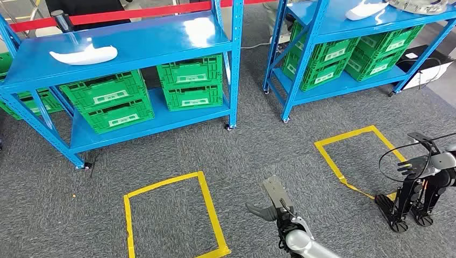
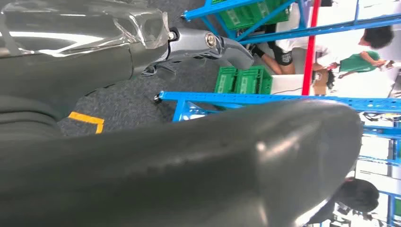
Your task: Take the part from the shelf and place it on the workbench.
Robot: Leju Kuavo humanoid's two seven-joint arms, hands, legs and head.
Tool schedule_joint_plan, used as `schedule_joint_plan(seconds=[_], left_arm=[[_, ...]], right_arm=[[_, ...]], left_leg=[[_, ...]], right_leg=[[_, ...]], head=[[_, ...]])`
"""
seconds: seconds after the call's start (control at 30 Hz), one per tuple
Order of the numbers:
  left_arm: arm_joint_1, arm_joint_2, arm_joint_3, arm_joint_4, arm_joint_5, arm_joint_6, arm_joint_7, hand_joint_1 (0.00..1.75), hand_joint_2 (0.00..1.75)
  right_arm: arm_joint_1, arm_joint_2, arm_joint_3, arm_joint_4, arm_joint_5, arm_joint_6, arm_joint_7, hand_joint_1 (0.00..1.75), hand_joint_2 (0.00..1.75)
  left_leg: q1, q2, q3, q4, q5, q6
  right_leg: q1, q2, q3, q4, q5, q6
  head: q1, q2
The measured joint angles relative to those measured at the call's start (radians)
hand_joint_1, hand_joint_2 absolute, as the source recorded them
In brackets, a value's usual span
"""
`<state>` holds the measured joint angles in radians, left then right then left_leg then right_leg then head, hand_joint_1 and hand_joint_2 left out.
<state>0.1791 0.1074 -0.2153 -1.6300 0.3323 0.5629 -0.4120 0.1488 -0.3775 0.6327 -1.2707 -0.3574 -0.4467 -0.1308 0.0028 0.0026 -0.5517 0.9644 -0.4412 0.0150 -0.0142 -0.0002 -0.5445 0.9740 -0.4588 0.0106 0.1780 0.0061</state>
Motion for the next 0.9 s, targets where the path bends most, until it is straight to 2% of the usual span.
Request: schedule_joint_plan(seconds=[0.07,0.1,0.13,0.2,0.23,0.27,0.3,0.33,0.37,0.43,0.47,0.53,0.6,0.63,0.7,0.73,0.77,0.8,0.83,0.87,0.9], left_arm=[[0.000,0.000,0.000,0.000,0.000,0.000,0.000,0.00,0.00],[-0.001,0.000,0.000,0.000,0.000,0.000,0.000,0.00,0.00],[-0.001,0.001,0.000,0.000,0.000,0.000,0.000,0.00,0.00],[0.000,0.002,-0.001,0.000,0.000,0.000,0.000,0.00,0.00],[0.001,0.002,-0.001,0.000,0.000,0.000,0.000,0.00,0.00],[0.002,0.002,-0.002,0.000,0.000,0.000,0.000,0.00,0.00],[0.002,0.002,-0.002,0.000,0.000,0.000,0.000,0.00,0.00],[0.002,0.002,-0.002,0.000,0.000,0.000,0.000,0.00,0.00],[0.001,0.002,-0.003,0.000,0.000,0.000,0.000,0.00,0.00],[0.000,0.003,-0.004,0.000,0.000,0.000,0.000,0.00,0.00],[-0.001,0.004,-0.004,-0.001,0.000,0.000,0.000,0.00,0.00],[-0.001,0.005,-0.004,-0.002,0.000,0.000,-0.001,0.00,0.00],[-0.001,0.005,-0.005,-0.003,0.000,0.000,-0.001,0.00,0.00],[-0.002,0.005,-0.005,-0.004,0.000,0.000,-0.001,0.00,0.00],[-0.001,0.005,-0.004,-0.004,0.000,0.000,-0.001,0.00,0.00],[-0.001,0.005,-0.004,-0.003,0.000,0.000,-0.001,0.00,0.00],[0.000,0.004,-0.004,-0.003,0.004,0.000,-0.004,0.00,0.00],[-0.003,0.004,-0.003,-0.003,0.022,0.004,-0.011,0.00,0.00],[-0.011,0.002,0.003,-0.003,0.062,0.011,-0.018,0.00,0.00],[-0.027,0.000,0.014,-0.003,0.123,0.021,-0.021,0.00,0.00],[-0.049,-0.002,0.034,-0.003,0.190,0.032,-0.018,0.00,0.00]], right_arm=[[0.000,0.000,0.001,0.000,0.000,0.000,0.000,0.00,1.75],[-0.001,0.001,0.001,0.000,0.000,0.000,0.000,0.00,1.75],[-0.001,0.001,0.002,0.000,0.000,0.000,0.000,0.00,1.75],[0.000,0.001,0.003,0.000,0.000,0.000,0.000,0.00,1.75],[0.000,0.002,0.004,0.001,0.000,0.000,0.000,0.00,1.75],[0.000,0.002,0.004,0.001,0.000,0.000,0.000,0.00,1.75],[0.000,0.002,0.004,0.002,0.000,0.000,0.000,0.00,1.75],[-0.001,0.002,0.005,0.002,0.000,0.000,0.000,0.00,1.75],[-0.001,0.002,0.005,0.002,0.000,0.000,0.000,0.00,1.75],[-0.002,0.004,0.005,0.002,0.000,0.000,0.000,0.00,1.75],[-0.002,0.004,0.005,0.002,0.000,0.000,0.000,0.00,1.75],[-0.003,0.006,0.005,0.002,0.000,0.000,0.000,0.00,1.75],[-0.004,0.006,0.006,0.003,0.000,0.000,0.000,0.00,1.75],[-0.005,0.005,0.005,0.003,0.000,0.000,0.000,0.00,1.75],[-0.005,0.004,0.005,0.003,0.000,0.000,0.000,0.00,1.75],[-0.005,0.004,0.006,0.004,0.000,0.000,0.000,0.00,1.75],[-0.003,0.004,0.006,0.006,-0.002,-0.003,0.003,0.00,1.75],[-0.001,0.004,0.007,0.013,-0.015,-0.014,0.020,0.00,1.75],[-0.001,0.006,0.010,0.040,-0.044,-0.028,0.055,0.00,1.75],[-0.006,0.012,0.017,0.096,-0.092,-0.034,0.106,0.00,1.75],[-0.013,0.024,0.025,0.185,-0.156,-0.026,0.159,0.00,1.75]], left_leg=[[0.002,0.000,-0.003,0.008,-0.008,-0.005],[0.004,-0.001,-0.012,0.030,-0.024,-0.010],[0.005,-0.001,-0.032,0.073,-0.051,-0.015],[0.008,-0.001,-0.097,0.213,-0.120,-0.023],[0.008,-0.001,-0.128,0.276,-0.142,-0.025],[0.008,-0.001,-0.144,0.306,-0.144,-0.025],[0.008,-0.002,-0.139,0.293,-0.126,-0.022],[0.007,-0.002,-0.113,0.238,-0.091,-0.016],[0.005,-0.003,-0.075,0.160,-0.052,-0.006],[-0.002,-0.002,-0.017,0.039,-0.009,0.010],[-0.005,0.000,-0.006,0.015,-0.006,0.015],[-0.008,0.001,-0.006,0.007,-0.005,0.021],[-0.004,0.003,0.000,-0.006,0.003,0.028],[-0.001,0.003,0.003,-0.012,0.007,0.032],[0.000,0.004,0.002,-0.015,0.010,0.035],[0.000,0.004,0.000,-0.014,0.010,0.035],[0.000,0.004,0.000,-0.014,0.007,0.035],[0.000,0.003,0.000,-0.014,0.004,0.034],[0.000,0.002,0.003,-0.014,0.000,0.032],[0.001,0.000,0.007,-0.014,-0.006,0.029],[0.001,-0.004,0.013,-0.012,-0.010,0.024]], right_leg=[[-0.006,0.001,0.002,-0.003,0.003,-0.006],[-0.008,0.001,0.003,-0.005,0.004,-0.012],[-0.010,0.001,0.004,-0.006,0.005,-0.016],[-0.007,0.001,0.004,-0.006,0.005,-0.021],[-0.006,0.001,0.004,-0.006,0.005,-0.022],[-0.003,0.002,0.004,-0.005,0.004,-0.023],[-0.001,0.003,0.006,-0.006,0.004,-0.024],[0.001,0.004,0.008,-0.006,0.004,-0.024],[0.003,0.005,0.010,-0.006,0.003,-0.024],[0.008,0.008,0.009,-0.006,0.003,-0.022],[0.009,0.008,0.007,-0.006,0.003,-0.020],[0.009,0.008,0.005,-0.008,0.004,-0.010],[0.009,0.006,-0.005,0.012,-0.009,-0.004],[0.008,0.006,-0.023,0.049,-0.028,-0.004],[0.004,0.006,-0.090,0.185,-0.087,-0.008],[0.003,0.006,-0.124,0.255,-0.111,-0.006],[0.001,0.005,-0.145,0.298,-0.122,0.000],[-0.001,0.005,-0.145,0.298,-0.115,0.010],[-0.004,0.004,-0.122,0.253,-0.093,0.022],[-0.006,0.001,-0.080,0.175,-0.063,0.032],[-0.006,-0.003,-0.037,0.095,-0.039,0.033]], head=[[-0.001,0.000],[-0.002,0.000],[-0.005,0.000],[-0.009,0.000],[-0.009,0.000],[-0.009,0.000],[-0.009,0.000],[-0.009,0.000],[-0.009,0.000],[-0.009,0.000],[-0.010,0.000],[-0.010,0.000],[-0.009,0.000],[-0.009,0.000],[-0.009,0.000],[-0.009,0.000],[-0.009,0.000],[-0.009,0.000],[-0.009,0.000],[-0.009,0.000],[-0.009,0.000]])
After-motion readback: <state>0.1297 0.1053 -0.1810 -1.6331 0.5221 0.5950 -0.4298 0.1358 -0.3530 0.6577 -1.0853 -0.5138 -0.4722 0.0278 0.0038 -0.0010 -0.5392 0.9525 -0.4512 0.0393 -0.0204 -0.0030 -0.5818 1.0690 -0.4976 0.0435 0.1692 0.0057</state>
